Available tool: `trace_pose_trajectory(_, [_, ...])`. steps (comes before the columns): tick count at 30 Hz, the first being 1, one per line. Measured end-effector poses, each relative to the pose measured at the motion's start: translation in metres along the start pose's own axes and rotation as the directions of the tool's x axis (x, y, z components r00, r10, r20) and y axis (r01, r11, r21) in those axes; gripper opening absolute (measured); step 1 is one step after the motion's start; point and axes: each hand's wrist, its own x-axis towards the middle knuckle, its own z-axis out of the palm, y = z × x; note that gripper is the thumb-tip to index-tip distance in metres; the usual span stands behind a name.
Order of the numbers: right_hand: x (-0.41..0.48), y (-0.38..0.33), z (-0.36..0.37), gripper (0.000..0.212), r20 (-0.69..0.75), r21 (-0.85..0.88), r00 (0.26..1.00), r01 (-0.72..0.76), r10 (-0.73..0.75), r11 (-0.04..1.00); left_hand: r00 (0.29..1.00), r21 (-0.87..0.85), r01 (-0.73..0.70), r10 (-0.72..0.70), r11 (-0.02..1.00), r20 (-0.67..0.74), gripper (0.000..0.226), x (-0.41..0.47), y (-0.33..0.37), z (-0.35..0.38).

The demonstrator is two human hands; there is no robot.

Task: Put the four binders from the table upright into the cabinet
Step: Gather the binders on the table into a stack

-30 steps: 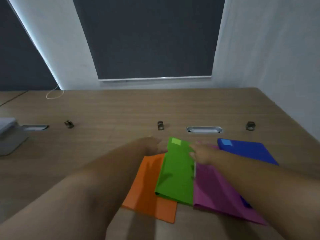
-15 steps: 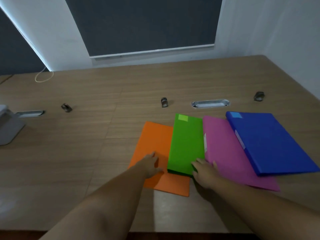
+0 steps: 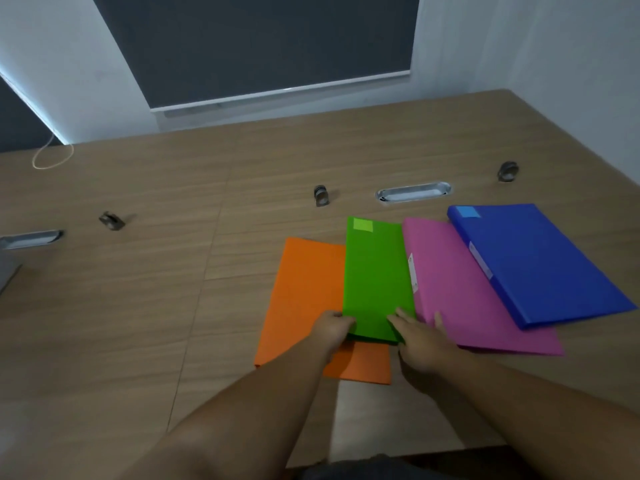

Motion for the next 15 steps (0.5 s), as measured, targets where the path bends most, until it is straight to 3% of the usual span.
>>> trace_pose_trajectory(2, [0.001,0.003,-0.003,0.07,0.027,0.022,1.0,0.015,-0.015,1.0,0.994,-0.187,0.104,-0.097,0.977,0.046,0.029,0.001,0.006,0.008])
trace_pose_trajectory(4, [0.002,0.006,-0.004,0.073,0.06,0.015,0.997,0.037,-0.038,0.999,0.989,-0.22,0.142,-0.132,0.965,0.061,0.03,0.002,0.011,0.015])
trace_pose_trajectory(8, [0.003,0.013,-0.007,0.084,0.083,-0.052,0.991,0.108,-0.104,0.993,0.989,-0.08,0.141,-0.143,0.987,-0.026,0.042,0.005,0.015,0.021])
trace_pose_trajectory(11, [0.003,0.022,-0.011,0.086,0.0,-0.105,0.989,0.149,-0.15,0.983,0.986,0.026,0.144,-0.141,0.989,-0.085,0.049,0.005,0.014,0.019])
trace_pose_trajectory(15, [0.007,0.035,-0.018,0.089,-0.12,-0.268,0.99,0.035,-0.07,0.963,0.989,0.182,0.079,-0.055,0.98,-0.136,0.051,0.003,0.01,0.021])
